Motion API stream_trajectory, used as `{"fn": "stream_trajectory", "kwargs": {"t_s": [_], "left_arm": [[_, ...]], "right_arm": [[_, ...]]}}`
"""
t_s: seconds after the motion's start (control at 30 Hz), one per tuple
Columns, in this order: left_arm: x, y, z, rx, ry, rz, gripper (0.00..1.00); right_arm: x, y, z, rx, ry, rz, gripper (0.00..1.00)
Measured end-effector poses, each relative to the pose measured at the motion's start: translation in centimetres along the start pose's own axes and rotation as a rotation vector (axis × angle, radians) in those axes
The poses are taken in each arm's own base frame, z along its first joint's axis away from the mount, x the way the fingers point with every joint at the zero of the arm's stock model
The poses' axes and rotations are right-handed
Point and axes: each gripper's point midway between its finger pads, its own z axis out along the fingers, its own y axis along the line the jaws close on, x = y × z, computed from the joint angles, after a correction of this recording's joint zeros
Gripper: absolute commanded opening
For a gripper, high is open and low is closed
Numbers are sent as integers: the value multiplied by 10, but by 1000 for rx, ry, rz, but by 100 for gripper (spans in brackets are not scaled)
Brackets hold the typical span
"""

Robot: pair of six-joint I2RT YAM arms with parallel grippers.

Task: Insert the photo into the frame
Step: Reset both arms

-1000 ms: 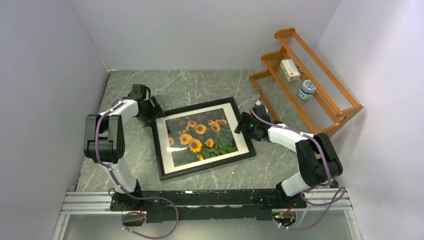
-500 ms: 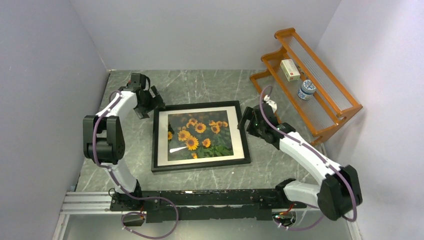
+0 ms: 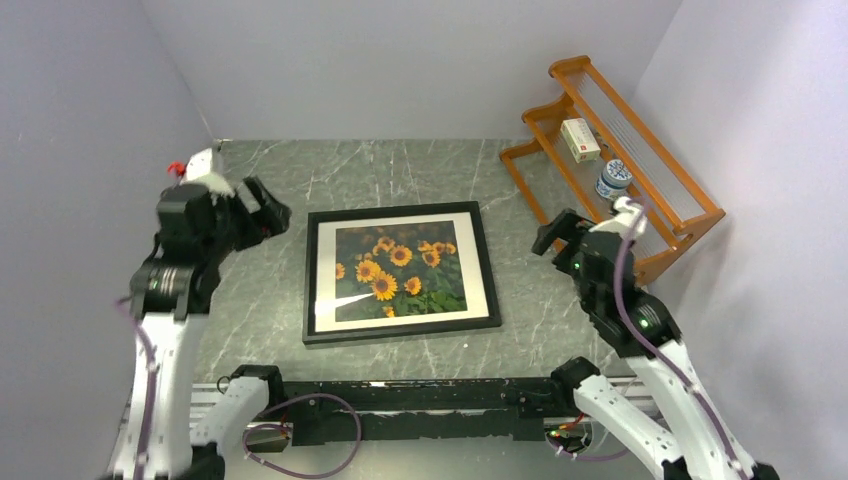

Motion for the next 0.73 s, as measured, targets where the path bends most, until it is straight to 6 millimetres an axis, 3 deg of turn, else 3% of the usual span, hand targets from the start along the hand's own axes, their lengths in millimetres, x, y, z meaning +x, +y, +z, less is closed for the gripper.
{"fn": "stream_trajectory", "kwargs": {"t_s": [0.07,0.2,0.53,0.73], "left_arm": [[1,0,-34,17,-46,24,94],[18,12,-79,-12,-58,38,94],[49,42,-145,-113,-71,30,94],[62,51,-155,-149,-32,18,94]], "right_arm": [[-20,-7,-16,11,-66,19,99],[-49,-22,-42,49,-146,43,99],[-64,-38,-71,84,-149,3,98],[-58,-35,-72,53,-117,-38,99]]}}
